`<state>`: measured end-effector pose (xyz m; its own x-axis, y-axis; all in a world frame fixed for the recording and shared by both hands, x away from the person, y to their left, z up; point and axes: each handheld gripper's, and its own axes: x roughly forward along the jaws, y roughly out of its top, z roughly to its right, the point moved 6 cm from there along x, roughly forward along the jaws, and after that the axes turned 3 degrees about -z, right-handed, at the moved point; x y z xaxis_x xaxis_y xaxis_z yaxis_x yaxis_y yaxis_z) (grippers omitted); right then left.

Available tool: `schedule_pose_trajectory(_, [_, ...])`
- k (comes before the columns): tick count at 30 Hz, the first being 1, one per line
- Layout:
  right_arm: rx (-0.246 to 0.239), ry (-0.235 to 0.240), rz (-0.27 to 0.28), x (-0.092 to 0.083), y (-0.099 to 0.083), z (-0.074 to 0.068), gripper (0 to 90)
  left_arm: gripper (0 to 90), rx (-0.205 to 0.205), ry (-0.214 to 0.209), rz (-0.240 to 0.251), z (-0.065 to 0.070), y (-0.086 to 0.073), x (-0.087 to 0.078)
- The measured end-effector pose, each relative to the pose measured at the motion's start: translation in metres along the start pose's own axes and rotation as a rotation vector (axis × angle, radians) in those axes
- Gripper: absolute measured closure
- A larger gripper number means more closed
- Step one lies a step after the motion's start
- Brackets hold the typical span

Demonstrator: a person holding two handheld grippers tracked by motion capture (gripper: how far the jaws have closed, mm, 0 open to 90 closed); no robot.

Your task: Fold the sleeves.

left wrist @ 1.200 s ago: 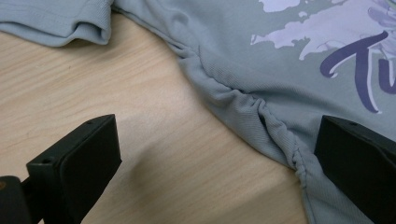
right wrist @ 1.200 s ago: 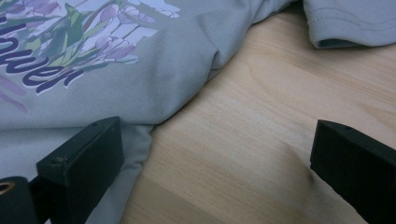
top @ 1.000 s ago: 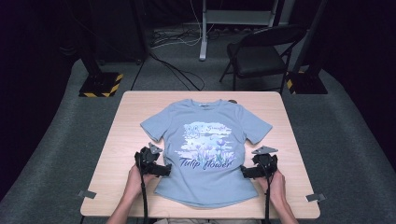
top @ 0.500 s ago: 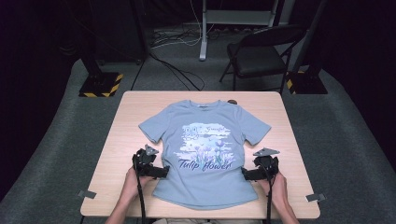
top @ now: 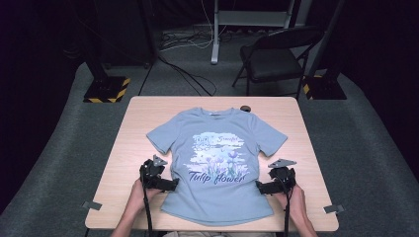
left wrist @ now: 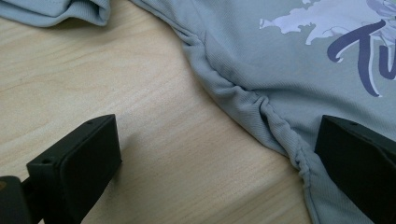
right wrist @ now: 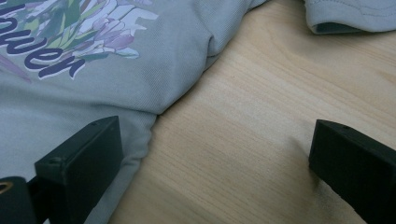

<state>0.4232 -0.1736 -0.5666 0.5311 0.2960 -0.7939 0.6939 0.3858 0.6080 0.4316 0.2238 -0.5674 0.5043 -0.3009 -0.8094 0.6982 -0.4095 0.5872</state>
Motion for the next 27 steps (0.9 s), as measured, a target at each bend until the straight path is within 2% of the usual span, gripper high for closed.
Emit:
schedule_pose_trajectory(19, [-0.019, 0.012, -0.018, -0.008, -0.01, -0.008, 2.1, 0.2, 0.019, -0.001, 0.006, 0.009, -0.012, -0.009])
schedule_pose_trajectory(27, [-0.023, 0.016, -0.026, -0.011, -0.013, -0.011, 2.2, 0.2, 0.039, -0.009, 0.005, 0.012, -0.017, -0.012])
